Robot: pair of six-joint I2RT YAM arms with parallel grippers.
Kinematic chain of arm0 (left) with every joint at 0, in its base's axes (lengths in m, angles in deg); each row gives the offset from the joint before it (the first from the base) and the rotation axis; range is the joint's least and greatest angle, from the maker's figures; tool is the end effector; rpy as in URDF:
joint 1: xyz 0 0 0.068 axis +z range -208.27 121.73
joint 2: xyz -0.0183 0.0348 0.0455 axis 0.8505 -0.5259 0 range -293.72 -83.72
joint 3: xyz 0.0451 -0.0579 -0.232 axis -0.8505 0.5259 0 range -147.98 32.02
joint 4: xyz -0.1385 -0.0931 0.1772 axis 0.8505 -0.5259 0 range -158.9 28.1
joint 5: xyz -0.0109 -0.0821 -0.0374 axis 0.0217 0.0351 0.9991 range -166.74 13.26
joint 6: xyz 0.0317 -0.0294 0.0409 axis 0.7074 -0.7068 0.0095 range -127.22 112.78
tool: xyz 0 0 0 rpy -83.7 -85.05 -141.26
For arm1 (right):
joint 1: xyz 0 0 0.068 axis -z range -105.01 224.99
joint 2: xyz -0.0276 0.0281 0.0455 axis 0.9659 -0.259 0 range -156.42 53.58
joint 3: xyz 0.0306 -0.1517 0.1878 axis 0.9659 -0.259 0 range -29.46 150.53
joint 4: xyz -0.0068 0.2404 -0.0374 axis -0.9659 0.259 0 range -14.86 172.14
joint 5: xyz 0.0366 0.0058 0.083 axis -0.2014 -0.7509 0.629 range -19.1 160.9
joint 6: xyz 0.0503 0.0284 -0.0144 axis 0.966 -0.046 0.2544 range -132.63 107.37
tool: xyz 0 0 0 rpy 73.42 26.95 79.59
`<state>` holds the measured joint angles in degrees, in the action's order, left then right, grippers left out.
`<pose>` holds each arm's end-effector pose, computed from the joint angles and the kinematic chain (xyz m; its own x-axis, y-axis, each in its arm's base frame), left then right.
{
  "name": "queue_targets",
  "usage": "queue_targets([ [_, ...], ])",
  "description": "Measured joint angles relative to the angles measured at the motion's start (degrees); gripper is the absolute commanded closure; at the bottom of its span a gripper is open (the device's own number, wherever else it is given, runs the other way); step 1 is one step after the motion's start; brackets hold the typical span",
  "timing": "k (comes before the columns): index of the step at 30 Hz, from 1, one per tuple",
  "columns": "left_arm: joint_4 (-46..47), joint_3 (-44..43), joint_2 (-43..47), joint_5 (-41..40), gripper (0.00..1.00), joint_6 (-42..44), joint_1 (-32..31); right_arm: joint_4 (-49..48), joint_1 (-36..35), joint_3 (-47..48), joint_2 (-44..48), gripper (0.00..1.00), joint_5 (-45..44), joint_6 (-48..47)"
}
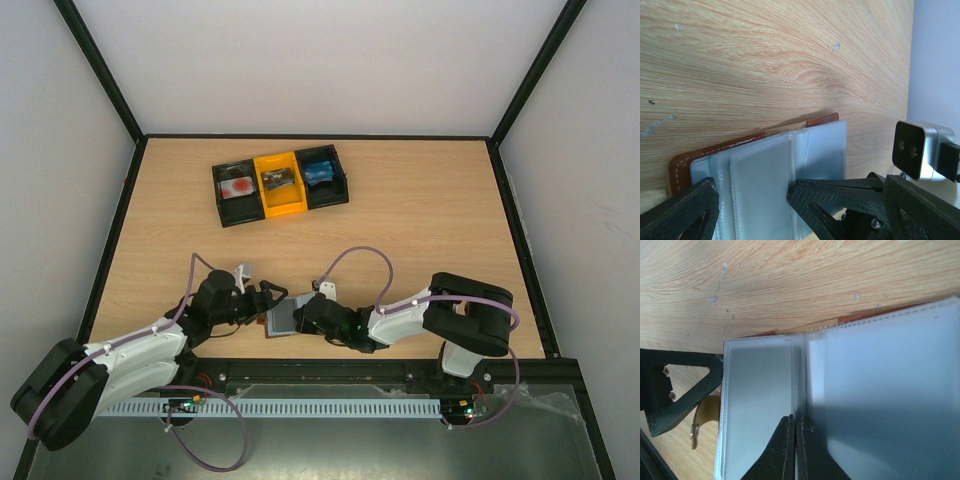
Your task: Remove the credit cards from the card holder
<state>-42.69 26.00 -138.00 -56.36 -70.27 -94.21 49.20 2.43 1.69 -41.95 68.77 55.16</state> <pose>0.1360 -0.1174 0.1188 -0.8884 -0.3880 -0.2454 0.0105 0.5172 -0.8558 0.0873 0.2726 0.0952 -0.9450 0.0787 -0.3176 -0.1847 0.6728 0.7164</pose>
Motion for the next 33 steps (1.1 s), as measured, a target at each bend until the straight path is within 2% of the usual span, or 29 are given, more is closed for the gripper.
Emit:
queue_targets([
  [11,-0.59,0.13,0.92,0.44,0.11,0.07,0.02,-3.93,0.0,-1.22,-0.72,0.98,2.45,1.11],
  [17,-6.84,-2.19,6.71,0.11,0.08,0.76,0.02,-4.11,0.0,-1.42,-0.68,0.98,2.34,1.68],
  [22,-8.09,-3.15,10.29,0.24,0.08,0.72,0.02,-4.17,-0.02,-1.46,-0.68,0.98,2.23,1.99],
  [33,-6.14,-1.81,6.91,1.33,0.08,0.76,0.02,-4.17,-0.02,-1.46,-0.68,0.98,2.23,2.21],
])
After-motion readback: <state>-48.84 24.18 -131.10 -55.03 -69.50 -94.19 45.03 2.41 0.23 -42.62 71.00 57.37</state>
